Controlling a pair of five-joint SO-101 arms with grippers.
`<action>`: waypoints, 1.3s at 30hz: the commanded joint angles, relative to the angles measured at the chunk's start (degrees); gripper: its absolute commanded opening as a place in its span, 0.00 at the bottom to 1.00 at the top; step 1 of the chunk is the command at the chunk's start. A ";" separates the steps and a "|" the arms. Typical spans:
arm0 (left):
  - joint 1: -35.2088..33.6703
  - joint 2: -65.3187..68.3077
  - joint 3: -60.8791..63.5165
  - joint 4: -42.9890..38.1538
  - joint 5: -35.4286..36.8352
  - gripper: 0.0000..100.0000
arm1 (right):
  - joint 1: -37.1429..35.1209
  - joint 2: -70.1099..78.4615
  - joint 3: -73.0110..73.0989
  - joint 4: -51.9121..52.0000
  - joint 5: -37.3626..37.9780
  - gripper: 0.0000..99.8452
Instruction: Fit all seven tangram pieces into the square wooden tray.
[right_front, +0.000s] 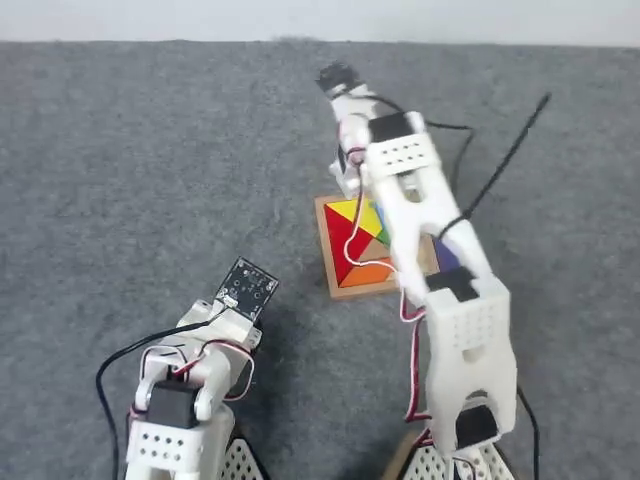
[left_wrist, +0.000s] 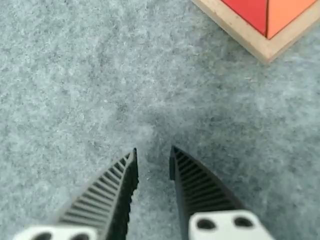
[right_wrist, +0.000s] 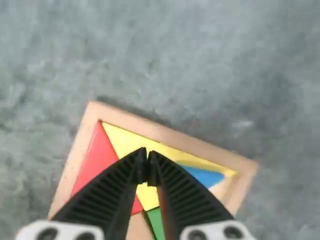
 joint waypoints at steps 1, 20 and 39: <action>-0.44 -0.70 -0.75 0.26 -0.62 0.10 | 0.75 0.22 -3.69 0.13 -0.88 0.01; -0.44 -0.70 -0.75 0.26 -0.62 0.10 | 6.64 2.15 -3.78 0.57 1.41 0.01; -0.44 -0.70 -0.75 0.26 -0.62 0.10 | 8.13 -17.19 17.05 -5.85 4.92 0.01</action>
